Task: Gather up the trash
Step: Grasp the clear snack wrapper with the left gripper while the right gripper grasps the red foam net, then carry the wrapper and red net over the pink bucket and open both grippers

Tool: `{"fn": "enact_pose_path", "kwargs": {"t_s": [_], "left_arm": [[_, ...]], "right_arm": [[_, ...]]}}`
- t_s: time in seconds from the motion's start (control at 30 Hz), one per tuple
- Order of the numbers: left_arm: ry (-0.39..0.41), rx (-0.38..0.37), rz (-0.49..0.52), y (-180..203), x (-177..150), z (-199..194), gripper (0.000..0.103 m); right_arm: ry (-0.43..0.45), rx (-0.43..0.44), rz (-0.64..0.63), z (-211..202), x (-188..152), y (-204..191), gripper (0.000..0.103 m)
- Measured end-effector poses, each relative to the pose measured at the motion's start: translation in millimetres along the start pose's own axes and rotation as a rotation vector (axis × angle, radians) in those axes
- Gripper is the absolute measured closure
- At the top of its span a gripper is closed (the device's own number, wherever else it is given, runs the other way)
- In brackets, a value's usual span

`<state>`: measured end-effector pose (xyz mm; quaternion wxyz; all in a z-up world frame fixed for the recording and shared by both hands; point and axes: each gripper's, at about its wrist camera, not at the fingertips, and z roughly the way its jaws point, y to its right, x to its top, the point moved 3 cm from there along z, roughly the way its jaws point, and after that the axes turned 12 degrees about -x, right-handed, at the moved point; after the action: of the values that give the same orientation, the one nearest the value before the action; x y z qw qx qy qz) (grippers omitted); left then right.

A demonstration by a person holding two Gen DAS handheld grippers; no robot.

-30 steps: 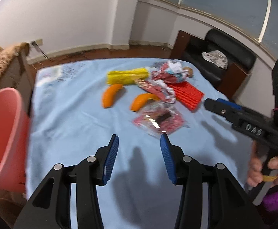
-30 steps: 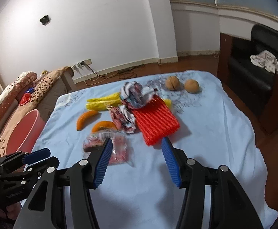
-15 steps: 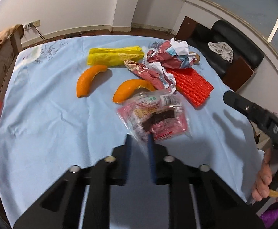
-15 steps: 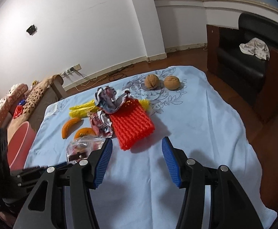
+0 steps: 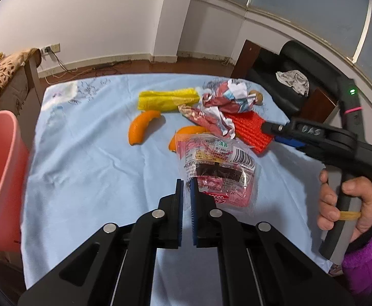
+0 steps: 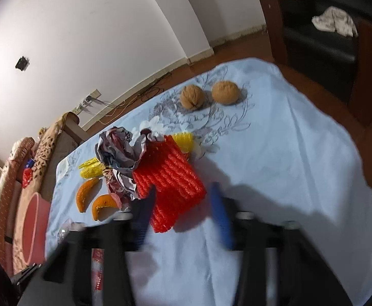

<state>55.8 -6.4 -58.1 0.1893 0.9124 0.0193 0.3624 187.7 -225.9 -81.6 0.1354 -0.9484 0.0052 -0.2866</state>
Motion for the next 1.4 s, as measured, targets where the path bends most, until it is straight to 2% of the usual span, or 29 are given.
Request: {"fn": "enact_pose_path", "kwargs": {"t_s": [0.03,0.17,0.43,0.6,0.7,1.07,1.4], "left_arm": [[0.004,0.002,0.003,1.7,0.7,-0.6,0.098],[0.015,0.001,0.019,2.6,0.3,-5.9,0.098],[0.046,-0.005,0.025,4.2,1.5,-16.3,0.098],[0.073,0.016,0.032,5.1,2.8,-27.6,0.098],[0.1,0.045,0.04,4.9,3.2,-38.1,0.098],[0.171,0.153,0.038,-7.7,-0.4,-74.6,0.098],[0.241,0.253,0.001,-40.6,-4.4,-109.5,0.098]], "right_arm": [[-0.008,0.002,0.0,0.9,-1.3,0.0,0.092],[0.052,-0.004,-0.026,-15.5,-6.1,0.2,0.094],[0.291,-0.103,-0.085,-90.9,-2.8,-2.1,0.094],[0.357,-0.077,-0.101,-120.7,-1.4,-15.7,0.094],[0.363,-0.066,-0.129,-124.7,-6.3,-26.1,0.094],[0.289,0.007,-0.253,-111.4,-35.4,-86.0,0.094],[0.231,0.082,-0.365,-97.4,-58.0,-148.8,0.093]]}}
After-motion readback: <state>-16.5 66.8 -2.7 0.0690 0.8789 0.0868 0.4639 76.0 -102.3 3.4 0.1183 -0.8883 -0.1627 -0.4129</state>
